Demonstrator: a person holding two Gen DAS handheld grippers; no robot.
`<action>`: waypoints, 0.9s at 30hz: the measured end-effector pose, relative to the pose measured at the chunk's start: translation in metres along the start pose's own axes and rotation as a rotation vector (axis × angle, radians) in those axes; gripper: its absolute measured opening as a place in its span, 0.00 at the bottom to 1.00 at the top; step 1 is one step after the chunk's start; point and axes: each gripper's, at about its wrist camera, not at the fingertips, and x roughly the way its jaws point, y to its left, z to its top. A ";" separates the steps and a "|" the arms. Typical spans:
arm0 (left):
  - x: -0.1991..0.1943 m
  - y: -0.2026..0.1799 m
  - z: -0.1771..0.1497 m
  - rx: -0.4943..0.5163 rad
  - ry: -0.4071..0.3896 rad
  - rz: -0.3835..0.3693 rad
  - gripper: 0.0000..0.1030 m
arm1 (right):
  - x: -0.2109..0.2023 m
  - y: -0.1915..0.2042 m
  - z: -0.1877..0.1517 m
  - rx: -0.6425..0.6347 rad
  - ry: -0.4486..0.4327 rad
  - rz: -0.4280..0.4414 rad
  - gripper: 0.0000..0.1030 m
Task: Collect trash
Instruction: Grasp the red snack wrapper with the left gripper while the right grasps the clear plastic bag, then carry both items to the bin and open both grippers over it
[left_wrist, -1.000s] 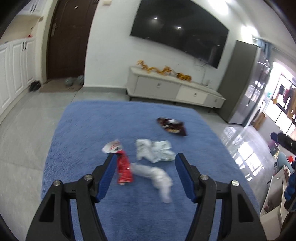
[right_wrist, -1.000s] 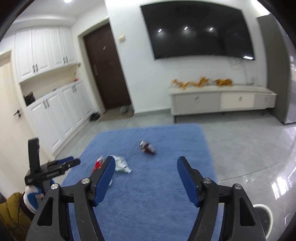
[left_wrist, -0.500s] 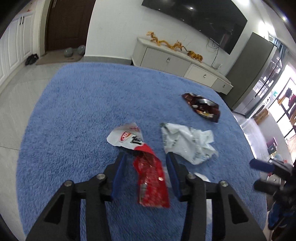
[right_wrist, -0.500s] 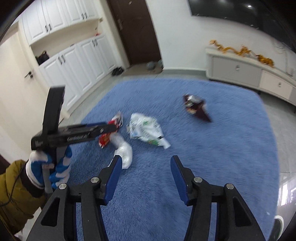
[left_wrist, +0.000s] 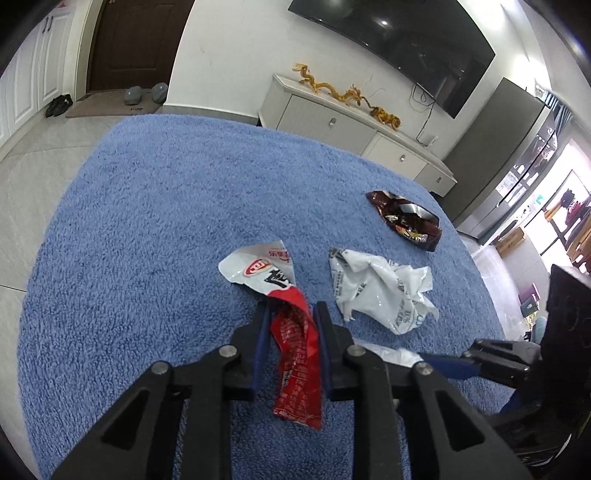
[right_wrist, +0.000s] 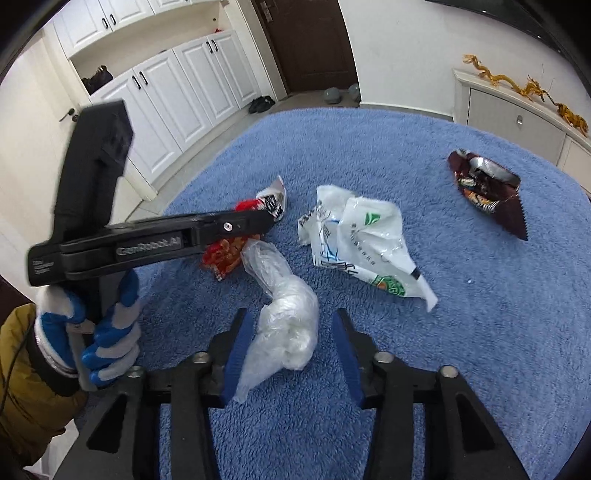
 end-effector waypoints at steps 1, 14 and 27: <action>-0.003 0.000 -0.001 -0.001 -0.008 0.003 0.20 | 0.000 0.000 -0.002 0.000 0.000 -0.007 0.30; -0.058 -0.008 -0.015 -0.012 -0.090 0.026 0.18 | -0.048 0.004 -0.036 0.016 -0.082 -0.001 0.28; -0.141 -0.086 -0.023 0.103 -0.216 -0.024 0.18 | -0.173 -0.018 -0.072 0.099 -0.334 -0.066 0.28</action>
